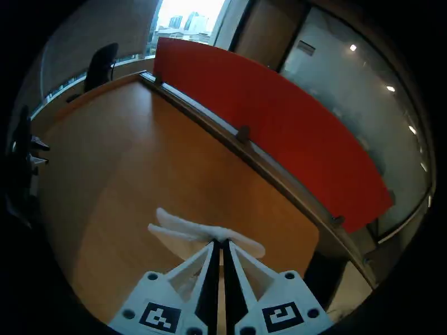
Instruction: Fold towel
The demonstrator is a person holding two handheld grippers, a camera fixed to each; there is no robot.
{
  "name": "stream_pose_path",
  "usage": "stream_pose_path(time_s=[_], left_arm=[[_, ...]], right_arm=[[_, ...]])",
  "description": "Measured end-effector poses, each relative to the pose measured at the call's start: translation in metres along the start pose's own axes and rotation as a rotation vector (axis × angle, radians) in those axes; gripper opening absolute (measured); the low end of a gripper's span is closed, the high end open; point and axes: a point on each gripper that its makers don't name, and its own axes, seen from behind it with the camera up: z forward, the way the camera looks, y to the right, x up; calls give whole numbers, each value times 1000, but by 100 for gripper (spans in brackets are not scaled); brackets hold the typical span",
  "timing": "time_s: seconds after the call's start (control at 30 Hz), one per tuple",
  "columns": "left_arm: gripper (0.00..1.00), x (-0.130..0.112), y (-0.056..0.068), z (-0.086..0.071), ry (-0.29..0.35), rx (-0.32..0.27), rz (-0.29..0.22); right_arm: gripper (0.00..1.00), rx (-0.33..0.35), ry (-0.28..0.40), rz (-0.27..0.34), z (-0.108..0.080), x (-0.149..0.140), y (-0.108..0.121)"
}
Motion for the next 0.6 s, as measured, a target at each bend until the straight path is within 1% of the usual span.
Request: stream_pose_path(time_s=[0.3,0.6], left_arm=[[97,2,8,3,-4,-6,11],[97,4,15,4,-8,-14,24]], right_arm=[[4,-30,-11,21,-11,-12,25],[4,-45,-23,35,-17,-28,33]])
